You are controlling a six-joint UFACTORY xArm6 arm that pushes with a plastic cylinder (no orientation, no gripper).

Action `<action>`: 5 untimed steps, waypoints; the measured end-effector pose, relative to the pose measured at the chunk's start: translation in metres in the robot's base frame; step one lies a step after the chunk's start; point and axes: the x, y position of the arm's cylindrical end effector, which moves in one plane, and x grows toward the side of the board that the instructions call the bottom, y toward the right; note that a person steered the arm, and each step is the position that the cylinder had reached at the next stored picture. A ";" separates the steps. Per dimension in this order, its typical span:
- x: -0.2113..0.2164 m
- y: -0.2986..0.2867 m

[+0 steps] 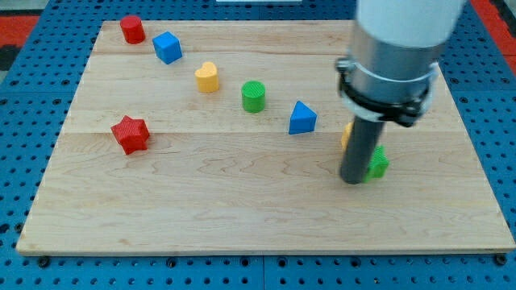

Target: Slide red star to the bottom center

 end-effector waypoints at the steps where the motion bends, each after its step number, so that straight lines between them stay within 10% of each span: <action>1: 0.002 0.044; 3: 0.094 -0.030; 5: 0.050 -0.317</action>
